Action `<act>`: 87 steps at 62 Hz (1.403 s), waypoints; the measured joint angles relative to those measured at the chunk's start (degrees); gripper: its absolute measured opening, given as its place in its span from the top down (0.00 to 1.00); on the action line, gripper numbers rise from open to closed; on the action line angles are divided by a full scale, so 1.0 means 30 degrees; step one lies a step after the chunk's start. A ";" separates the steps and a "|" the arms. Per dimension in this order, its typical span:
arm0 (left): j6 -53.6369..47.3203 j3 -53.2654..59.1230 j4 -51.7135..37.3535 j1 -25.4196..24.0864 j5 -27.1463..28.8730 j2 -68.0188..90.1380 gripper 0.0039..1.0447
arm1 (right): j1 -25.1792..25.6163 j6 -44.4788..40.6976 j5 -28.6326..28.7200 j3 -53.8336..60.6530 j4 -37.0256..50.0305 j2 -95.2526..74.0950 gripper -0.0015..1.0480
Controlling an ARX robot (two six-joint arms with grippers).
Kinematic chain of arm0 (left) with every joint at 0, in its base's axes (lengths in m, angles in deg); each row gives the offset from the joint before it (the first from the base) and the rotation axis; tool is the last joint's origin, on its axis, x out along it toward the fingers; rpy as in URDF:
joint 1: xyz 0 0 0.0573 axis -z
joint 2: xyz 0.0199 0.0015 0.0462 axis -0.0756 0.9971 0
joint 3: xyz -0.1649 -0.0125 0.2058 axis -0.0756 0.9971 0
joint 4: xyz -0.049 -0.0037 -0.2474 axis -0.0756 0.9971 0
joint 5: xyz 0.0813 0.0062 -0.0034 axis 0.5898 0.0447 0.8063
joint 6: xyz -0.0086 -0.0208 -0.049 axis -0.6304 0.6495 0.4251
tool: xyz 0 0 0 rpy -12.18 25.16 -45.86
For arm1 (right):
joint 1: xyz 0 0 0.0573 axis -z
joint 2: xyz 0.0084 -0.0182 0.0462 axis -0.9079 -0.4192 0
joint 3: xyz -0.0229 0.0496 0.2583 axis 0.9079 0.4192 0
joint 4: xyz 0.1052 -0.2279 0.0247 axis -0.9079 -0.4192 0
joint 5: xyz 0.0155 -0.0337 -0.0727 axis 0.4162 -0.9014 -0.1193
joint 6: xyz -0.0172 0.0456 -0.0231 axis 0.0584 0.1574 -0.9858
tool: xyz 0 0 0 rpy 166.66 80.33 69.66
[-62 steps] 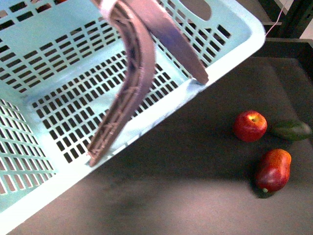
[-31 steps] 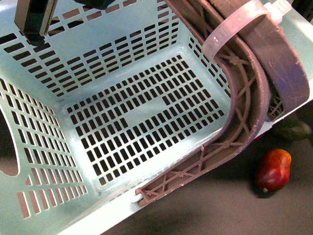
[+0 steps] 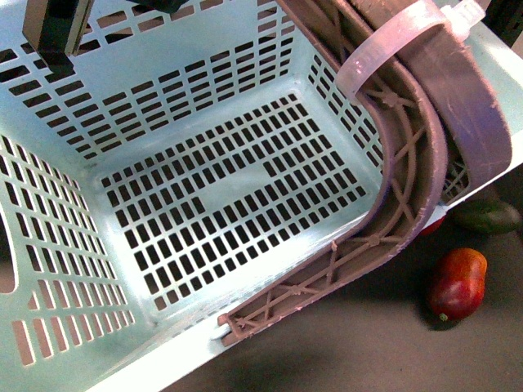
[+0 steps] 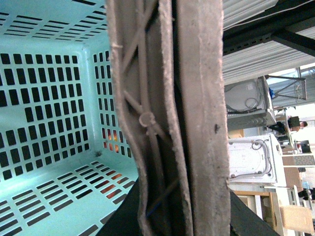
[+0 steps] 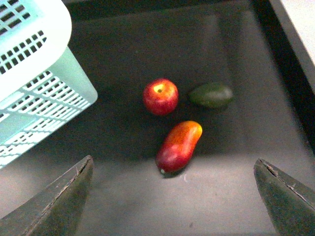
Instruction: Pick apple with right arm and hold basket with left
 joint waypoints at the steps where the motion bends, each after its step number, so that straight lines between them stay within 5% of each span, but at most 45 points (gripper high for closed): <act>1: -0.0007 0.0000 0.0000 0.0000 -0.0022 0.0000 0.84 | 0.0160 -0.0102 0.0153 0.0007 0.0160 -0.0299 0.08; 13: -0.0066 0.0000 0.0000 0.0000 0.0109 0.0000 0.84 | 0.2594 -0.2637 0.1625 -0.0648 0.6229 -0.6827 0.08; 33: -0.0073 0.0000 0.0000 -0.0007 0.0022 0.0000 0.84 | 0.1923 -0.7548 0.1494 -0.3701 1.6473 -2.2513 0.08; 54: -0.0087 0.0000 0.0000 -0.0007 0.0036 0.0000 0.84 | -0.0969 -1.0054 0.0117 -0.9406 1.4222 -3.1328 0.08; 87: -0.0095 0.0000 0.0000 -0.0007 0.0029 0.0000 0.84 | -0.1807 -1.0550 -0.0896 -1.5344 1.1468 -3.6822 0.08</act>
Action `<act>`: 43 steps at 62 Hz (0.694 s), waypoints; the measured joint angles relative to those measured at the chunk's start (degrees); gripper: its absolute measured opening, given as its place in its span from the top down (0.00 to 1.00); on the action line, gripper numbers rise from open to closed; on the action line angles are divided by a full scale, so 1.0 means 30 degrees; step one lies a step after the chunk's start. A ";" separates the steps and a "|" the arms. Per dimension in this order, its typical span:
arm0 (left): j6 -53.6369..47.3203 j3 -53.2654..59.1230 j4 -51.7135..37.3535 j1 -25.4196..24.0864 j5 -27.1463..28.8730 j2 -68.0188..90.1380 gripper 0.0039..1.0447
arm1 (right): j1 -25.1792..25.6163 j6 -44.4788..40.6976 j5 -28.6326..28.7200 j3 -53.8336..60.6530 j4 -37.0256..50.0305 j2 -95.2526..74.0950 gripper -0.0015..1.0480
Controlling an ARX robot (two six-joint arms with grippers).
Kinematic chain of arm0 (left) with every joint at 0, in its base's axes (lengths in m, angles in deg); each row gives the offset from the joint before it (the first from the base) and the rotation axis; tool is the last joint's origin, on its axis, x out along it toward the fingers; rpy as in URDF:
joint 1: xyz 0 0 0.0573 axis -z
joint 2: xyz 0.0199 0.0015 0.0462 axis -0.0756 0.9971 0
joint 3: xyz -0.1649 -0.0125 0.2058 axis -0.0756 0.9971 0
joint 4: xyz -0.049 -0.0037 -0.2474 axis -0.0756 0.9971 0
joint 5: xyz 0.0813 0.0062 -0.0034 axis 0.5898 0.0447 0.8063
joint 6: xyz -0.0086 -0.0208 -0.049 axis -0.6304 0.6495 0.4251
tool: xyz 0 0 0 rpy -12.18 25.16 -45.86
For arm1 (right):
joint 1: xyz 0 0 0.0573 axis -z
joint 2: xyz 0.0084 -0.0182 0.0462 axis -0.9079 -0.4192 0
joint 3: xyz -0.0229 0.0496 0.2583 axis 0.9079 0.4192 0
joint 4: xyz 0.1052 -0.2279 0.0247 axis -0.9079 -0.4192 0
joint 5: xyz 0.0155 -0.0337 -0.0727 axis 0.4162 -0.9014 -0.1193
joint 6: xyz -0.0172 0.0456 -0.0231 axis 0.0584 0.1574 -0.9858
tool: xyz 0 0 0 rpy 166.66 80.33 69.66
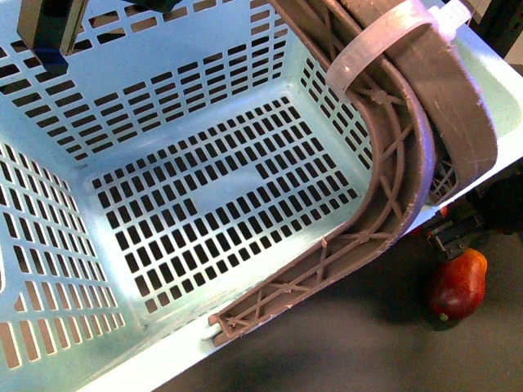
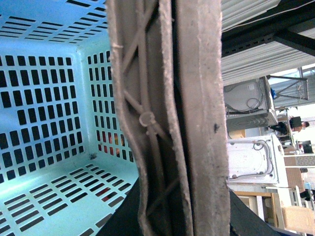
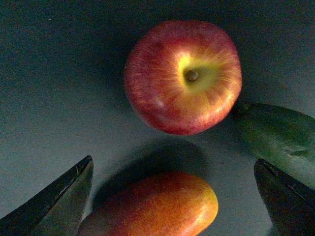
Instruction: Pick apple with right arm and hold basket with left
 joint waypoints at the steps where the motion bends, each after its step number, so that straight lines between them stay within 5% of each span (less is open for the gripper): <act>1: 0.0000 0.0000 0.0000 0.0000 0.0000 0.0000 0.84 | -0.0036 0.0015 0.0000 -0.0160 -0.0058 -0.0175 0.08; 43: -0.0007 0.0000 0.0000 0.0000 0.0007 0.0000 0.84 | -0.0219 0.0831 -0.0240 -0.4452 -0.1435 -0.3351 0.08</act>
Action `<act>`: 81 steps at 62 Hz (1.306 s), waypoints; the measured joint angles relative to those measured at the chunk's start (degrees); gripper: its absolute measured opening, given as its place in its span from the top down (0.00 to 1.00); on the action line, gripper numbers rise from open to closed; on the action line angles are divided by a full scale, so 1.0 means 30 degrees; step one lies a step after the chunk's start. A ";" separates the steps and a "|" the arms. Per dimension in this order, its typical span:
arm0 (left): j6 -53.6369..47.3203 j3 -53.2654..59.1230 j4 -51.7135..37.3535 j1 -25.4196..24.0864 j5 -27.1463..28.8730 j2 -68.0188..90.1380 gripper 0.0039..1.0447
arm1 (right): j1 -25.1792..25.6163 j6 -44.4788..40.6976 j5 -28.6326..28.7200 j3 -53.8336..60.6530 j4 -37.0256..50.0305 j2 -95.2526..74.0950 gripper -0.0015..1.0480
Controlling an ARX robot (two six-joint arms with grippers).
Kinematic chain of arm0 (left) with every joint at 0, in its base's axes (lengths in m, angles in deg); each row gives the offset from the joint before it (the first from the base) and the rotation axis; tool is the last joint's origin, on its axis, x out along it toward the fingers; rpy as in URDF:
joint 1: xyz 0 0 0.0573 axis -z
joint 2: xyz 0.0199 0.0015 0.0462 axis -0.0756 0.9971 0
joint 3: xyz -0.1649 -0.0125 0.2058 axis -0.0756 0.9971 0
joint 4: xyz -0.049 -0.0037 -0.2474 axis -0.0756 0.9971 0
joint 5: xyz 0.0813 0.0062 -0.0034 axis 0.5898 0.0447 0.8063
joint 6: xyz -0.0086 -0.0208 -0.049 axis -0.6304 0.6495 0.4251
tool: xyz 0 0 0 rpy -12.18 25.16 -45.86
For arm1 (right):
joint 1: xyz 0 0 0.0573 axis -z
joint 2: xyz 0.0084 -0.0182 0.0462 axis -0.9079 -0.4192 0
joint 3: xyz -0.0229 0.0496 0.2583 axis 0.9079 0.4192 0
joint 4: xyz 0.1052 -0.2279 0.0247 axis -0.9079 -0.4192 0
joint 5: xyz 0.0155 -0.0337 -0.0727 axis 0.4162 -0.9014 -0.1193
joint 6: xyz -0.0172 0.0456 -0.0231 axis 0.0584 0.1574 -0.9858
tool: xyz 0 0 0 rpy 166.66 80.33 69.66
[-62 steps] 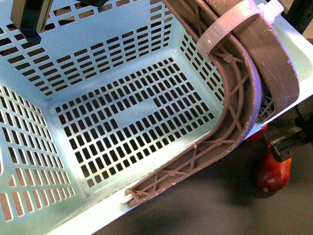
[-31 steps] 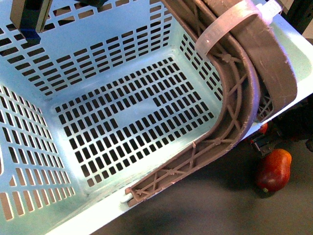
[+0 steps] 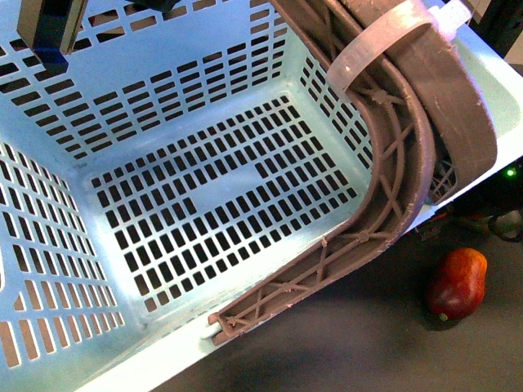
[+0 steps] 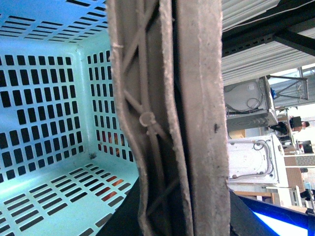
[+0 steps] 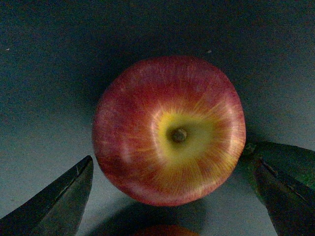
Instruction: Pick apple with right arm and hold basket with left
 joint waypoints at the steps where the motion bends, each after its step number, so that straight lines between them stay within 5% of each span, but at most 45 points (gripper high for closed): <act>1: 0.0000 0.0000 0.0000 0.0000 0.0000 0.0000 0.84 | -0.0007 0.0022 0.0000 -0.0058 -0.0015 -0.0058 0.08; 65: 0.0000 0.0000 0.0000 0.0000 0.0000 0.0000 0.84 | -0.0255 0.2076 0.0233 -0.2834 -0.0408 -0.2659 0.08; 81: 0.0000 0.0000 0.0000 0.0000 -0.0007 0.0000 0.84 | -0.0248 0.2543 0.0291 -0.2557 0.0124 -0.2718 0.22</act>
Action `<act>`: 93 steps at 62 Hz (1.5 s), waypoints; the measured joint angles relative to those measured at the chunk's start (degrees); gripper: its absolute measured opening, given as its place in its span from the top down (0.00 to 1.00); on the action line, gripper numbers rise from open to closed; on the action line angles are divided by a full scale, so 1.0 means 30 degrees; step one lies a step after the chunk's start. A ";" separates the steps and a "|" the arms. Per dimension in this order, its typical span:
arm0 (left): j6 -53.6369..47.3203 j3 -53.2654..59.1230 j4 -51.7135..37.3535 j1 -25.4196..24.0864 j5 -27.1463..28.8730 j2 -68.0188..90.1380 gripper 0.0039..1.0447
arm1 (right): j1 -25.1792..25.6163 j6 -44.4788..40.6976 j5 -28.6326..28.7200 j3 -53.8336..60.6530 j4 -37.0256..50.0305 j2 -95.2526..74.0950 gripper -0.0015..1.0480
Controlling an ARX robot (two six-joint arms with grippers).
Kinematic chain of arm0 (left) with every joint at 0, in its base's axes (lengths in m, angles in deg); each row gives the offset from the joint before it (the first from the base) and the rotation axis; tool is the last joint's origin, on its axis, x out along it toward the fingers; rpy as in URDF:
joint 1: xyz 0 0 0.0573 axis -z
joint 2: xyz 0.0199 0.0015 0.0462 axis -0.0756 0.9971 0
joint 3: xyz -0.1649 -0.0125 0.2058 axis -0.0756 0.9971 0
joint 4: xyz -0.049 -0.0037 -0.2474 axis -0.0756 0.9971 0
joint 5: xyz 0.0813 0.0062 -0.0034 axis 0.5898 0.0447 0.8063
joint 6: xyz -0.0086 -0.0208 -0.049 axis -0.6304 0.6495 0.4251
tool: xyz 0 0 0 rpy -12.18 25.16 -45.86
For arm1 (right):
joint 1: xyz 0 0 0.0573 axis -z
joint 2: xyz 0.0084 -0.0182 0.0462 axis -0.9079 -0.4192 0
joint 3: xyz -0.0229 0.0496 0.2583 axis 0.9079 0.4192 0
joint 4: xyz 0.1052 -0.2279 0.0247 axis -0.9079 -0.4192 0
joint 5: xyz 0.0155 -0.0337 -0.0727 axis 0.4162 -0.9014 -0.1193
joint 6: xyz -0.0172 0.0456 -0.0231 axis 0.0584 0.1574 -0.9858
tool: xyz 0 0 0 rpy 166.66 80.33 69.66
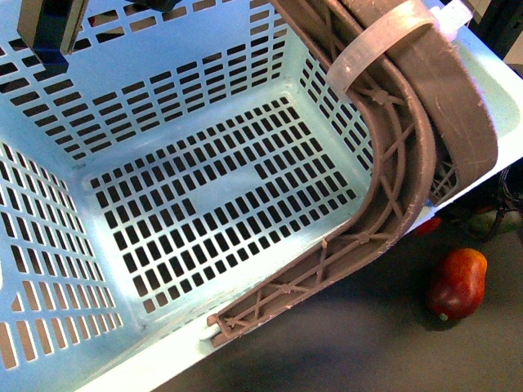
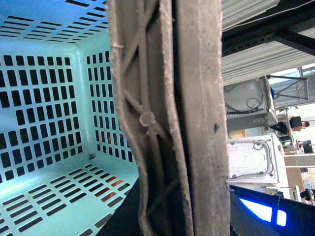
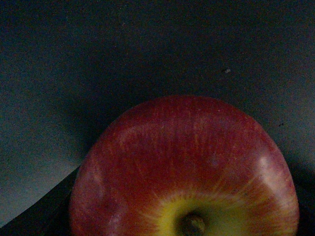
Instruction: Pick apple with right arm and hold basket with left
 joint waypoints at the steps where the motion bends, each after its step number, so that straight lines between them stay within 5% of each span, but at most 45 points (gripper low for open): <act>1: 0.0000 0.0000 0.0000 0.0000 0.0000 0.0000 0.84 | 0.0007 0.0022 0.0007 0.0029 0.0051 0.0000 0.22; 26: 0.0000 0.0000 0.0000 0.0000 0.0000 0.0000 0.84 | 0.0750 0.0816 -0.0539 0.3555 0.3657 0.2237 0.23; 48: 0.0000 0.0000 0.0000 0.0000 0.0007 0.0000 0.84 | 0.2259 0.2171 0.0852 0.9442 0.6404 1.3828 0.23; 72: 0.0000 0.0000 0.0000 0.0000 0.0000 0.0000 0.84 | -0.0262 0.2302 0.1173 0.9573 0.5872 1.9693 0.23; 93: -0.0007 0.0000 0.0000 0.0000 0.0007 0.0000 0.84 | -0.3512 0.2608 0.4306 1.0244 0.4940 2.1267 0.23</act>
